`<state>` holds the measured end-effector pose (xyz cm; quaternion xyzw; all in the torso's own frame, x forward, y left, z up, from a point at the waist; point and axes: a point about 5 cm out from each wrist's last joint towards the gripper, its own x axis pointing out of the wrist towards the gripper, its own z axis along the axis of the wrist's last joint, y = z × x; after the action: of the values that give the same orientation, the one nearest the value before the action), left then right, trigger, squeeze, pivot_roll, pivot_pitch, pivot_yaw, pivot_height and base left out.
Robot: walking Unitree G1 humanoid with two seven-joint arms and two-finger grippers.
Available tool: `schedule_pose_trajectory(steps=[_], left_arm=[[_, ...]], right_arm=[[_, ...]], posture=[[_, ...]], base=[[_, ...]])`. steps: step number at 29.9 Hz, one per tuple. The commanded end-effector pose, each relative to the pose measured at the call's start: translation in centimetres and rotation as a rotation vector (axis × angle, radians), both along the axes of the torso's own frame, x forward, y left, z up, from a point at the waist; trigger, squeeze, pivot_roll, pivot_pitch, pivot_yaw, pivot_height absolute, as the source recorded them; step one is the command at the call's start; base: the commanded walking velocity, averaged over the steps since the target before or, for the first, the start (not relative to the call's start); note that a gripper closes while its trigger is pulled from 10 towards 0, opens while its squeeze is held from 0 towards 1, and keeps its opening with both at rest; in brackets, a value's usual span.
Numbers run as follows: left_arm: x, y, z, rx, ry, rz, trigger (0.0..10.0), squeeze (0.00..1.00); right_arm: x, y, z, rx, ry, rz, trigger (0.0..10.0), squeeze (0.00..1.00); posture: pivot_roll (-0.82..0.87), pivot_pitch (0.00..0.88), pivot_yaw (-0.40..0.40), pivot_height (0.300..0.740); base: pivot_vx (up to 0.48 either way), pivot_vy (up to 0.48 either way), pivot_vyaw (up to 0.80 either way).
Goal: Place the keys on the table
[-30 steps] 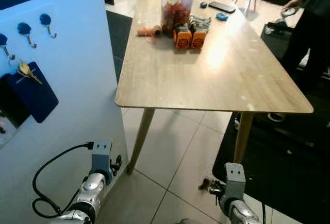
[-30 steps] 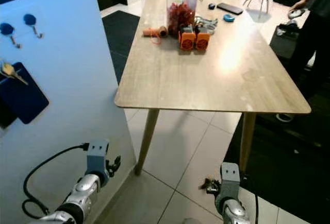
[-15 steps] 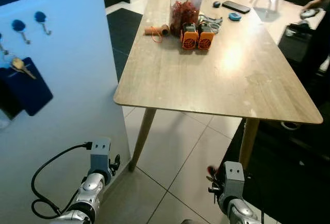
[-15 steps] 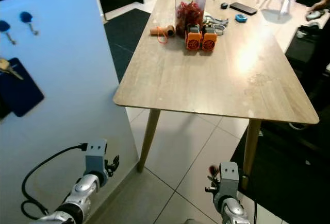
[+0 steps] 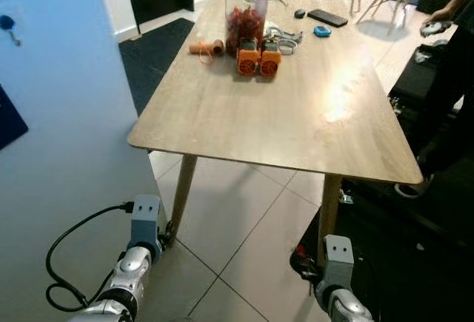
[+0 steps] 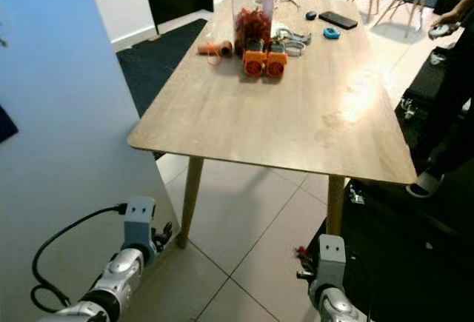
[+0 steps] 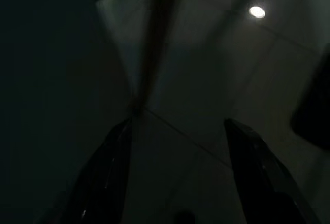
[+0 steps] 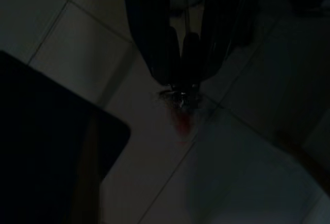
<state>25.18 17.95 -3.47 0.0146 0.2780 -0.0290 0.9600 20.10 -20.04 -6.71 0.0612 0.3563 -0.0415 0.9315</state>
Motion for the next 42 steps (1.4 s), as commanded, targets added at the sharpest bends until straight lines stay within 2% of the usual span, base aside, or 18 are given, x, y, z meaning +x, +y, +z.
schedule_pose_trajectory(steps=[1,14,23,27,37,39,41,42], left_arm=[[0.2,-0.3,0.1,0.017,0.006,-0.029,10.0,0.0],[0.5,-0.9,0.3,0.045,-0.002,-0.088,10.0,0.0],[0.5,-0.8,0.3,0.04,-0.004,-0.068,10.0,0.0],[0.4,-0.5,0.2,0.075,-0.001,-0.063,10.0,0.0],[0.3,-0.7,0.2,0.056,-0.02,-0.078,10.0,0.0],[0.4,-0.7,0.4,0.034,-0.043,-0.078,10.0,0.0],[0.5,-0.6,0.6,0.035,-0.052,-0.078,10.0,0.0],[0.5,-0.6,0.6,0.035,-0.052,-0.078,10.0,0.0]], right_arm=[[-0.1,0.1,0.0,0.007,-0.001,-0.015,10.0,0.0],[-0.4,0.1,-0.2,0.002,0.008,-0.013,10.0,0.0],[-0.4,0.0,-0.2,-0.003,0.012,-0.012,10.0,0.0],[-0.6,0.2,-0.4,0.0,0.029,-0.007,10.0,0.0],[-1.2,0.4,-0.8,-0.005,0.054,0.004,10.0,0.0],[-0.8,0.3,-0.4,-0.016,0.014,0.003,10.0,0.0],[0.7,-0.3,0.9,-0.044,-0.098,0.0,10.0,0.0],[0.7,-0.3,0.9,-0.044,-0.098,0.0,10.0,0.0]], posture=[[0.02,0.041,-0.003,0.74],[0.02,0.039,-0.003,0.74],[0.02,0.033,-0.003,0.74],[0.02,0.029,-0.005,0.74],[0.02,0.022,-0.006,0.74],[0.02,0.024,-0.005,0.74],[0.03,0.028,-0.005,0.74],[0.03,0.028,-0.005,0.74]], base=[[0.0,0.0,0.0],[0.0,0.0,0.0],[0.0,0.0,0.0],[0.0,0.0,0.0],[0.0,0.0,0.0],[0.0,0.0,0.0],[0.0,0.0,0.0],[0.0,0.0,0.0]])
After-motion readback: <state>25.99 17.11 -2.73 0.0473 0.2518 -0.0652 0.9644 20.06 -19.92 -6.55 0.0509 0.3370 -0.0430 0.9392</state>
